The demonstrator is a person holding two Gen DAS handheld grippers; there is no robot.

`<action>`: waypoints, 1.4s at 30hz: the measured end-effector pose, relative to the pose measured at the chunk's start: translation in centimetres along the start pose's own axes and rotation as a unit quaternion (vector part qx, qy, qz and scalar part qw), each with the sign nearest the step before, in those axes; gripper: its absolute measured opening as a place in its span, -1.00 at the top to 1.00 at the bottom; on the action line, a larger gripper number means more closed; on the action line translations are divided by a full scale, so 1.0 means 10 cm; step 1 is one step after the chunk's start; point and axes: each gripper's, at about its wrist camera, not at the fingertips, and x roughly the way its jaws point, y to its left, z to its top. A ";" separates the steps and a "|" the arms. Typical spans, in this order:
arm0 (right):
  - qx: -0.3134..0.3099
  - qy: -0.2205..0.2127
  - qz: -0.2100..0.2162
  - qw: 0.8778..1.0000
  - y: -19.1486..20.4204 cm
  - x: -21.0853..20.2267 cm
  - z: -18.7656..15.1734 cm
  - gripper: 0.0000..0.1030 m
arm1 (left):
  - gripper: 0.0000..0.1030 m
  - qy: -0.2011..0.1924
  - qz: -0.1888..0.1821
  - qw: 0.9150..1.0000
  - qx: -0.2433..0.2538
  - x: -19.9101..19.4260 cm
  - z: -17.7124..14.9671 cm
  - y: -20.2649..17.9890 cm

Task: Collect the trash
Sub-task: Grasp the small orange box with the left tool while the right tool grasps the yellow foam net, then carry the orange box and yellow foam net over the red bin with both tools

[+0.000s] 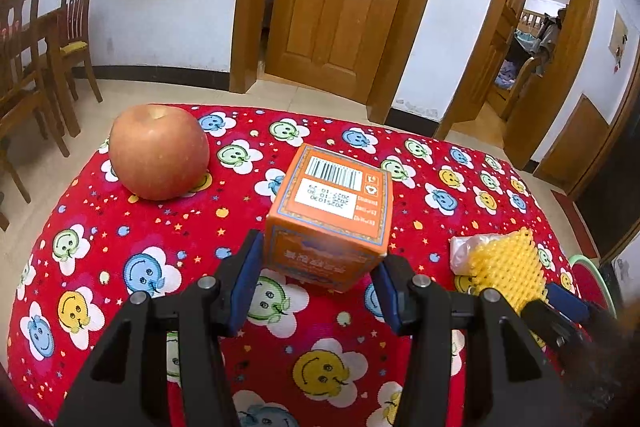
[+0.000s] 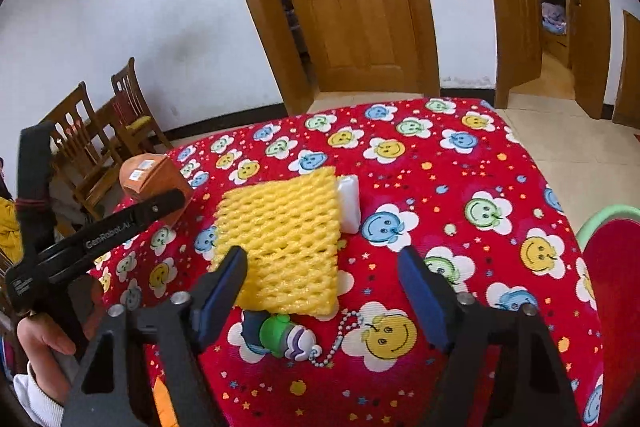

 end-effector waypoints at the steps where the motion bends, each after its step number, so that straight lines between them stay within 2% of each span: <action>1: 0.004 0.002 -0.003 1.000 -0.01 0.02 0.01 -0.35 | -0.01 -0.002 0.001 1.000 0.002 0.00 -0.01 -0.01; 2: 0.008 0.006 -0.007 1.000 -0.01 0.05 0.02 -0.26 | -0.01 -0.004 0.001 1.000 0.004 -0.01 -0.01 -0.02; 4: 0.012 0.014 0.001 1.000 -0.01 0.10 0.03 0.05 | -0.01 -0.004 0.001 1.000 0.007 -0.02 -0.02 -0.04; 5: 0.012 0.018 0.009 1.000 -0.01 0.12 0.04 0.31 | -0.01 -0.003 0.001 1.000 0.008 -0.01 -0.03 -0.05; 7: 0.008 0.017 0.027 0.999 0.01 0.12 0.04 0.52 | -0.01 -0.003 0.001 1.000 0.007 -0.01 -0.03 -0.06; 9: 0.004 0.008 0.029 1.000 0.02 0.09 0.04 0.61 | -0.01 -0.003 0.001 1.000 0.005 -0.01 -0.03 -0.06; 14: -0.001 -0.024 0.037 0.999 0.05 -0.04 0.03 0.68 | -0.01 -0.004 0.001 1.000 0.005 -0.02 -0.04 -0.05; 23: 0.016 -0.083 0.075 0.994 -0.06 -0.28 -0.01 0.68 | -0.01 -0.018 -0.004 1.000 0.017 -0.07 -0.04 -0.08; 26: 0.005 -0.098 0.074 0.992 -0.06 -0.36 0.01 0.68 | -0.01 -0.026 -0.005 0.999 0.026 -0.11 -0.05 -0.11; 33: 0.022 -0.115 0.071 0.991 -0.22 -0.54 0.07 0.68 | -0.01 -0.046 -0.038 0.997 0.045 -0.31 -0.07 -0.28; 36: 0.036 -0.117 0.069 0.990 -0.32 -0.59 0.08 0.68 | -0.01 -0.059 -0.026 0.996 0.054 -0.37 -0.04 -0.35; 42: 0.060 -0.132 0.078 0.986 -0.47 -0.77 0.10 0.66 | -0.01 -0.064 -0.034 0.996 0.049 -0.58 -0.02 -0.44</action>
